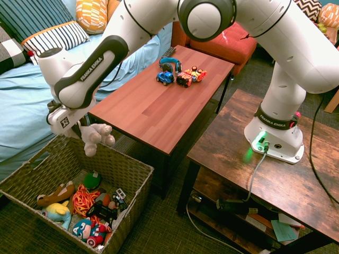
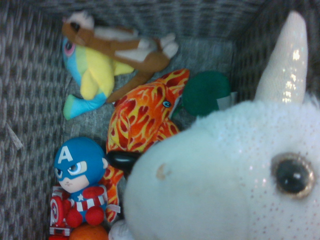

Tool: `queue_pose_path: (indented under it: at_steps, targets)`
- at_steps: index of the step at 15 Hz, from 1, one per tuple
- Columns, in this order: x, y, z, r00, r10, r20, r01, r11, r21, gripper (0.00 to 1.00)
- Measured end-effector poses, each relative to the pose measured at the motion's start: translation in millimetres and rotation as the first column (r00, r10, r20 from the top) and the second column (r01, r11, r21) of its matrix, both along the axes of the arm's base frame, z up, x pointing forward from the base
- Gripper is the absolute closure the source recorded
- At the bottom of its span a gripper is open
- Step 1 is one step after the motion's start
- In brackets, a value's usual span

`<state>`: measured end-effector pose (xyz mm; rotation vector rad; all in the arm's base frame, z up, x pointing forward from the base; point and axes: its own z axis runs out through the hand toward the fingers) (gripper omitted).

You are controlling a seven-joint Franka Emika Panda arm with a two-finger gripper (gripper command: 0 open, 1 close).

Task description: Put the stuffed toy in the basket

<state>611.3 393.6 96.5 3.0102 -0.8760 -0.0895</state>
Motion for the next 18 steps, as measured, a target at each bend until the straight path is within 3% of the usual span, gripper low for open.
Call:
queue_pose_path:
  at_steps: [2, 3, 18]
  targets:
    - [-9.4, 17.3, -17.7, 1.000, 0.017, -0.009, -0.017, 1.000, 0.001, 1.00]
    - [-12.7, 23.8, -23.9, 1.000, 0.021, -0.013, -0.021, 1.000, -0.001, 0.00]
    - [-13.6, 38.1, -29.1, 1.000, 0.001, -0.024, -0.001, 1.000, -0.012, 0.00]
